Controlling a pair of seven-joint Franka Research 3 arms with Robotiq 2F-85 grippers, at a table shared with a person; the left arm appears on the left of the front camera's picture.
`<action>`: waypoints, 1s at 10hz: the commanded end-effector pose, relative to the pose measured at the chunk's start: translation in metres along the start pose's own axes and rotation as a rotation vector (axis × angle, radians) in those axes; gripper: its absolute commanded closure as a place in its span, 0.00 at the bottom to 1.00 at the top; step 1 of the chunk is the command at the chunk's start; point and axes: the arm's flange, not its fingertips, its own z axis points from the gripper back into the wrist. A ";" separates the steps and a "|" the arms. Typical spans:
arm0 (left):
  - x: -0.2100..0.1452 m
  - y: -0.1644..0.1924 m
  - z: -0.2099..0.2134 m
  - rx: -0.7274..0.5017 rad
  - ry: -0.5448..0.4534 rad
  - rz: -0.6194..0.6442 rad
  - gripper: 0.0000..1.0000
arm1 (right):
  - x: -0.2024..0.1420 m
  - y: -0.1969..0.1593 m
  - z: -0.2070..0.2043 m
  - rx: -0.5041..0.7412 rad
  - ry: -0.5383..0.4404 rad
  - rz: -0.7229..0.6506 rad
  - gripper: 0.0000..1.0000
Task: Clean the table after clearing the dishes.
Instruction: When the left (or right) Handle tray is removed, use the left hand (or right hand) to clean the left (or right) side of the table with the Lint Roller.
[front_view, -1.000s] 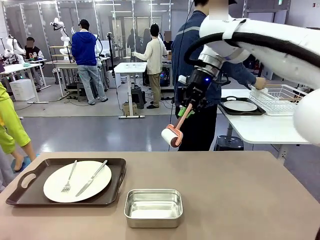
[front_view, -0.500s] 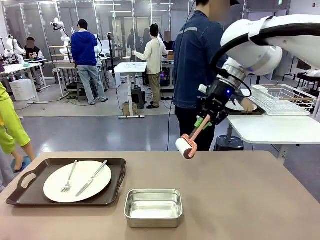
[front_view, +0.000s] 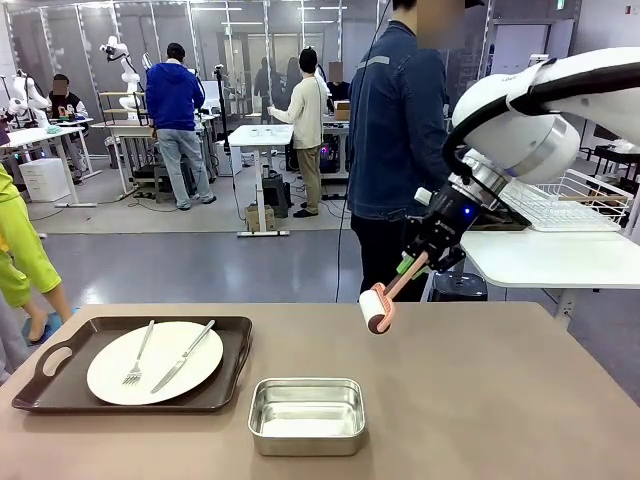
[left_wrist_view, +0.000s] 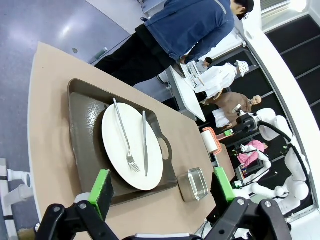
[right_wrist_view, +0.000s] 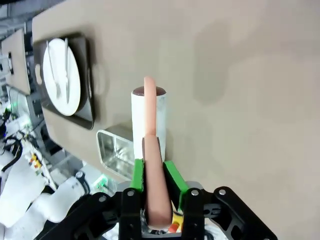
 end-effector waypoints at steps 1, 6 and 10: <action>0.000 0.000 0.003 -0.012 -0.005 -0.016 0.00 | -0.029 -0.007 -0.015 -0.033 -0.081 0.022 0.77; 0.000 0.000 0.003 -0.012 -0.005 -0.016 0.00 | -0.040 -0.022 -0.027 -0.052 -0.130 0.041 0.77; 0.000 0.000 0.003 -0.012 -0.005 -0.016 0.00 | -0.031 -0.008 -0.028 -0.041 -0.075 0.048 0.77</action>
